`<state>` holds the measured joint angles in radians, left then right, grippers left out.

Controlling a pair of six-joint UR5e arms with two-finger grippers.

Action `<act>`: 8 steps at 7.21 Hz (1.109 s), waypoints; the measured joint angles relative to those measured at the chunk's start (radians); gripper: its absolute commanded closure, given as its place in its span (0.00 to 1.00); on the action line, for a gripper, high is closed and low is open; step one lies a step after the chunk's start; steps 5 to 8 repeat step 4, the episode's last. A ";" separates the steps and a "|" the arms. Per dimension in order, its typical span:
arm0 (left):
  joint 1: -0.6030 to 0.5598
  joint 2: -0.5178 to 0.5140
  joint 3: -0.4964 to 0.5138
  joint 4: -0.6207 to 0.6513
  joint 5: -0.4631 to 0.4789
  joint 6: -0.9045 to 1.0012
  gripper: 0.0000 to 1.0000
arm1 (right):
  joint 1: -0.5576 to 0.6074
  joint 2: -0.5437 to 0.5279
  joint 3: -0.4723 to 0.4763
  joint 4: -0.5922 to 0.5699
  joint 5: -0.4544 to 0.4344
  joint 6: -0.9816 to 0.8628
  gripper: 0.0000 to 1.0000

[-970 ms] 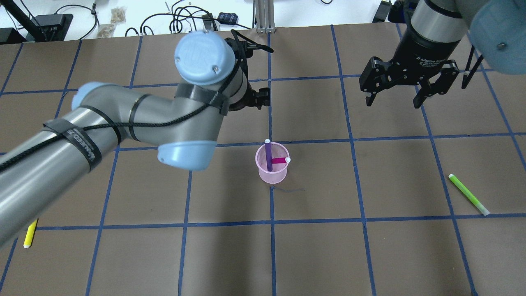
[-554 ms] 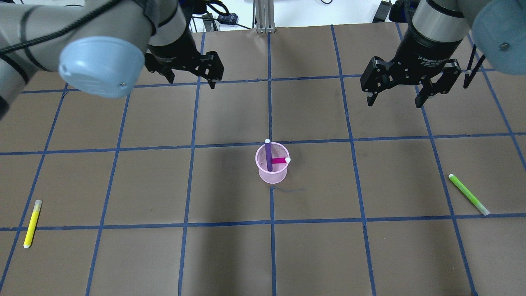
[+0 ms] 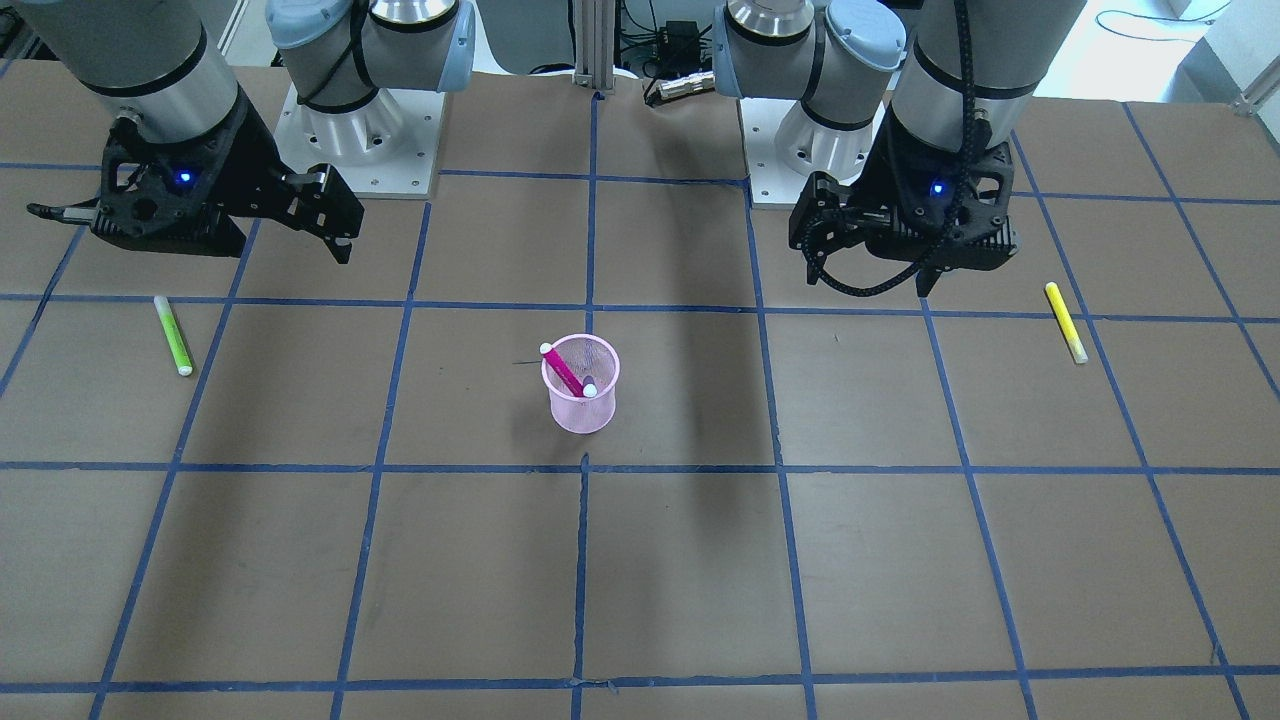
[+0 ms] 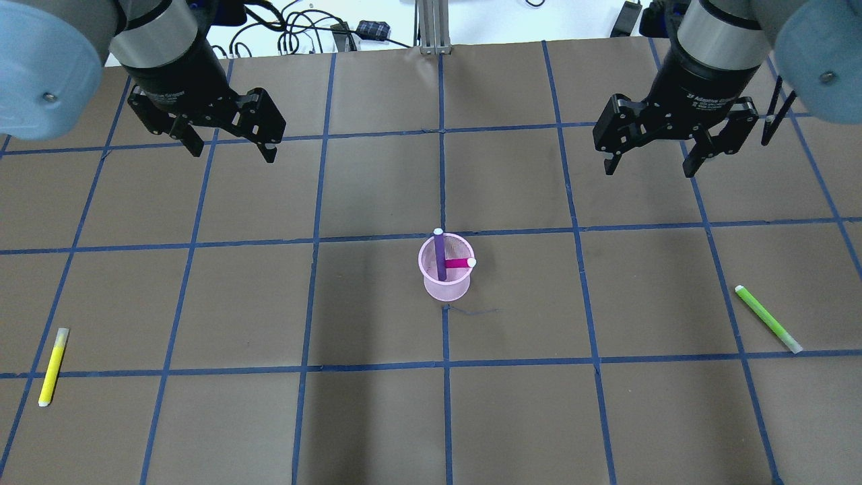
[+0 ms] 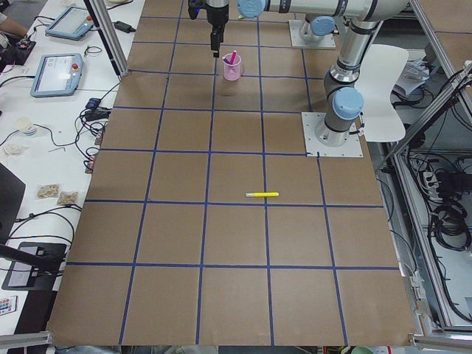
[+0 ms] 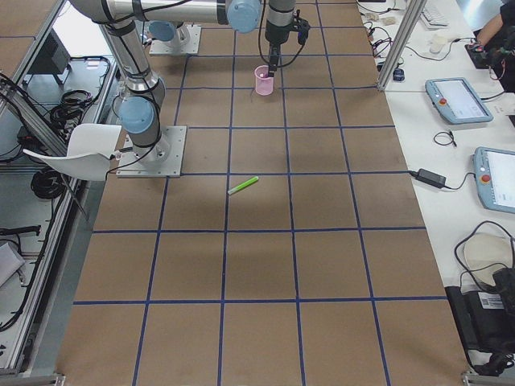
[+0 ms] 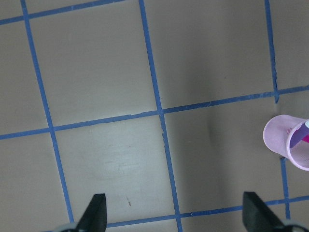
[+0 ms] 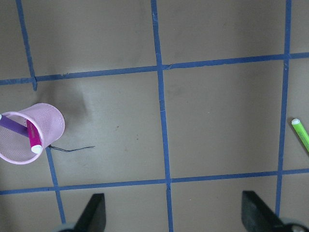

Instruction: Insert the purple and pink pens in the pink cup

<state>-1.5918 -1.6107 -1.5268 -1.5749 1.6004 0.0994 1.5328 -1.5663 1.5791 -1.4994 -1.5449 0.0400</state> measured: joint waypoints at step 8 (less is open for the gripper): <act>0.014 0.016 -0.031 0.028 -0.005 -0.015 0.00 | 0.002 -0.042 0.003 0.001 -0.002 0.053 0.00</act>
